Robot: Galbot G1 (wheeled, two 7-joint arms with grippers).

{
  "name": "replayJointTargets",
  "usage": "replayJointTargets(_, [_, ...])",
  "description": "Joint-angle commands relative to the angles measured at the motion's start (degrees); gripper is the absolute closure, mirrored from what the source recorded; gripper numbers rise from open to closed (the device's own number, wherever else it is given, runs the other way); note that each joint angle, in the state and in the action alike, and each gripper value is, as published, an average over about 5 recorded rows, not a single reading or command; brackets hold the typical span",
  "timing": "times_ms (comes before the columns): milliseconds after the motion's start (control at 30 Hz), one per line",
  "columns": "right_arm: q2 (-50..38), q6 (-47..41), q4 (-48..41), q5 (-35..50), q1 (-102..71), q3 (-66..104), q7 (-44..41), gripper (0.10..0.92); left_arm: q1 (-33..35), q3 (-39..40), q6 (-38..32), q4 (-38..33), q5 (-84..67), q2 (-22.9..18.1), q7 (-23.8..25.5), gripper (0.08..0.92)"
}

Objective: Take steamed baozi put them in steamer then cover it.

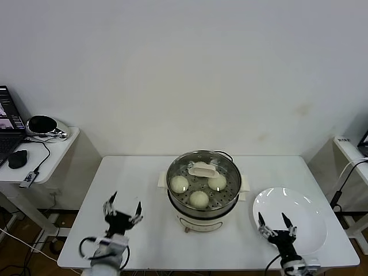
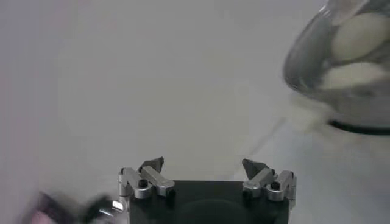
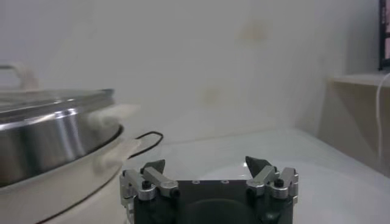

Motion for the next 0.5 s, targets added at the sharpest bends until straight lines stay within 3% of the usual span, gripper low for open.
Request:
replayJointTargets(33, [-0.1,-4.0,3.2,-4.5,-3.5,-2.7,0.6,0.203,14.2,-10.2,-10.8,2.9,-23.0,-1.6,2.1,0.177])
replayJointTargets(500, [-0.5,-3.3,5.5,-5.6,-7.7,0.7,-0.2,0.203,20.4,-7.2,-9.9,-5.7,-22.9,-3.7,3.9,0.177])
